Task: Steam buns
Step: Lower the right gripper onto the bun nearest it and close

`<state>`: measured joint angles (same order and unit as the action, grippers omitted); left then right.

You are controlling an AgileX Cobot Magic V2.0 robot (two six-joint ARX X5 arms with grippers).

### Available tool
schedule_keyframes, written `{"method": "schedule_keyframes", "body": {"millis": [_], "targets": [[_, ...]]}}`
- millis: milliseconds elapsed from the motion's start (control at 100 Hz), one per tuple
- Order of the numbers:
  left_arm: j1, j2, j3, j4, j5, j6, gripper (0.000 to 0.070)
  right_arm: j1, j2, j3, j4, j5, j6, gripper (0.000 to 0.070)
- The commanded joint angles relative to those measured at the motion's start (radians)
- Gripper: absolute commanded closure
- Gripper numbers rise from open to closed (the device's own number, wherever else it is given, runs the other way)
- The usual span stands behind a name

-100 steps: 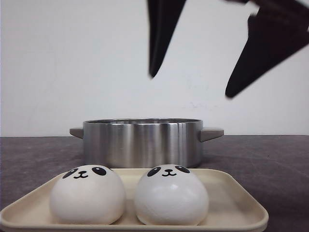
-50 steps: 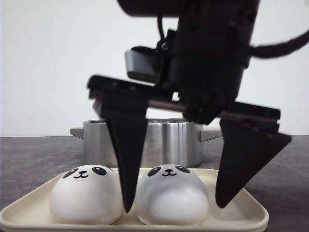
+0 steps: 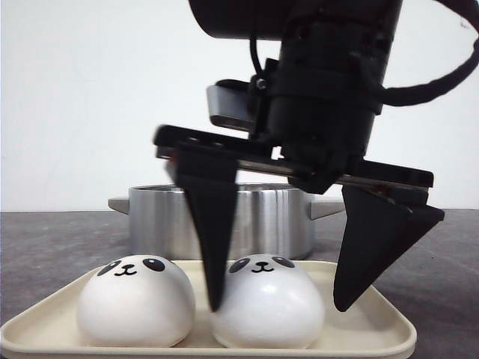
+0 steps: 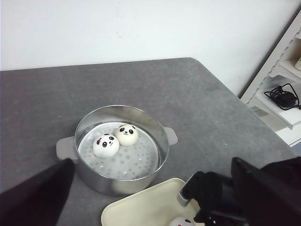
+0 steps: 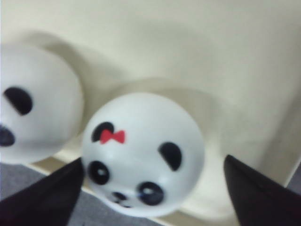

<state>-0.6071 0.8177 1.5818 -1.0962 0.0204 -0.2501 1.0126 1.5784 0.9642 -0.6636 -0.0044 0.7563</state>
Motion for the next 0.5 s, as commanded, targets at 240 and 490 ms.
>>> {"method": "schedule_keyframes", "body": {"millis": [240, 490], "targets": [[-0.008, 0.006, 0.014, 0.011, -0.005, 0.014, 0.0, 0.005, 0.017, 0.01, 0.002, -0.025, -0.018, 0.07], [-0.008, 0.005, 0.014, 0.01, -0.006, 0.023, 0.0, 0.021, -0.016, 0.026, 0.005, 0.01, -0.034, 0.07]]}}
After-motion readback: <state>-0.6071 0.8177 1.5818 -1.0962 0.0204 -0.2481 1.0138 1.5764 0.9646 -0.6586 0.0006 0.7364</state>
